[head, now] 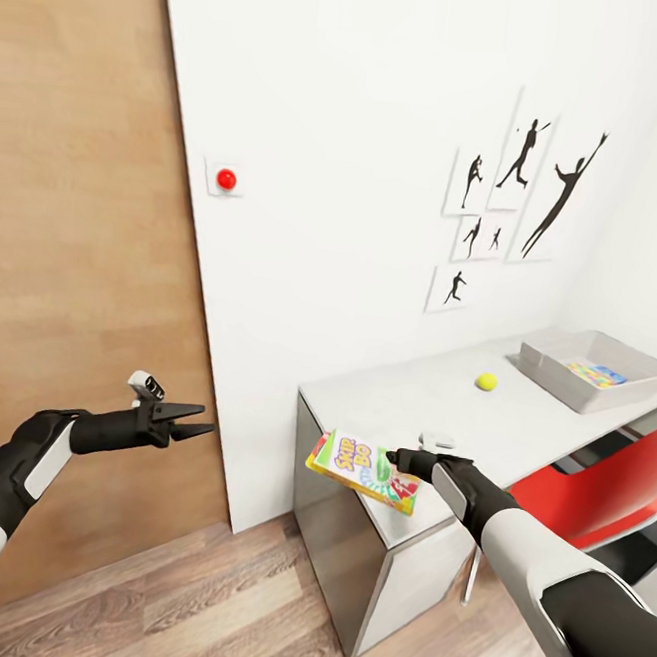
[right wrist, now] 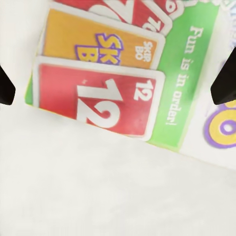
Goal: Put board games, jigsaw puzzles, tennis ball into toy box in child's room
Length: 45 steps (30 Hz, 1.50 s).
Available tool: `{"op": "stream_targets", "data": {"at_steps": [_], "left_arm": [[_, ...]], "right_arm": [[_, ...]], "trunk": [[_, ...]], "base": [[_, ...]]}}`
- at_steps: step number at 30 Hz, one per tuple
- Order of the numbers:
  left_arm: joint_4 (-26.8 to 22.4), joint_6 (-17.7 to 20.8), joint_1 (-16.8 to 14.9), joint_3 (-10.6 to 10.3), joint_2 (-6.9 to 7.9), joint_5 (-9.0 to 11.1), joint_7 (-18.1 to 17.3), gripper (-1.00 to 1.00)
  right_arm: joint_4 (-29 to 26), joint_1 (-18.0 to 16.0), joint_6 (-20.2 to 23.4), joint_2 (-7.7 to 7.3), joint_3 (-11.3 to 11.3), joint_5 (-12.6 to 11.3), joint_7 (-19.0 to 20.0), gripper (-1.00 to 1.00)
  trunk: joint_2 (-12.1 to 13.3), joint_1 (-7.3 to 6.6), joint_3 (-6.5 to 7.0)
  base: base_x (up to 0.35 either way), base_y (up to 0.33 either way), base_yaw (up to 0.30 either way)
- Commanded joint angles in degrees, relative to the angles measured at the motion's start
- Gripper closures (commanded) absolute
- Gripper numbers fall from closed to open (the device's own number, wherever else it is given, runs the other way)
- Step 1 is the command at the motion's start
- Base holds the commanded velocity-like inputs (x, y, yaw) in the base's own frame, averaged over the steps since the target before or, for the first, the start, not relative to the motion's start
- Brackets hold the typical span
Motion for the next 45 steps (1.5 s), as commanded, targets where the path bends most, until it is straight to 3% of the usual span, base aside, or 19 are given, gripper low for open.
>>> {"op": "stream_targets", "data": {"at_steps": [1,13,27,37,45], "left_arm": [[0.01,0.58,-0.05,-0.14,0.06,0.15,-0.22,-1.0],[-0.78,0.59,-0.04,0.05,0.06,0.17,-0.53,-1.0],[-0.83,0.61,-0.04,0.01,0.11,0.13,-0.44,-1.0],[-0.15,0.61,0.23,-0.02,0.61,0.1,0.41,-1.0],[0.1,0.66,0.64,-0.02,0.67,-0.07,5.62,-1.0]], "right_arm": [[-0.09,-0.04,0.37,-0.08,-0.04,-0.08,0.12,-1.0],[-0.2,-0.04,1.78,-1.72,-4.54,-0.18,0.18,-1.0],[-0.44,-0.04,4.77,-1.94,-5.29,-0.21,0.37,-1.0],[-4.58,0.27,4.98,-4.02,-5.23,-0.22,6.17,-1.0],[-5.17,1.22,4.99,-5.27,-5.39,-0.27,12.88,-1.0]], "trunk": [[-0.05,0.01,0.02],[-0.05,0.01,1.17],[5.56,-3.06,4.8],[9.58,-5.26,6.67],[12.78,-7.02,8.11]], "base": [[0.0,0.0,0.0],[0.0,0.0,0.0],[0.0,0.0,0.04],[0.0,0.0,0.006],[0.0,0.0,0.0]]}}
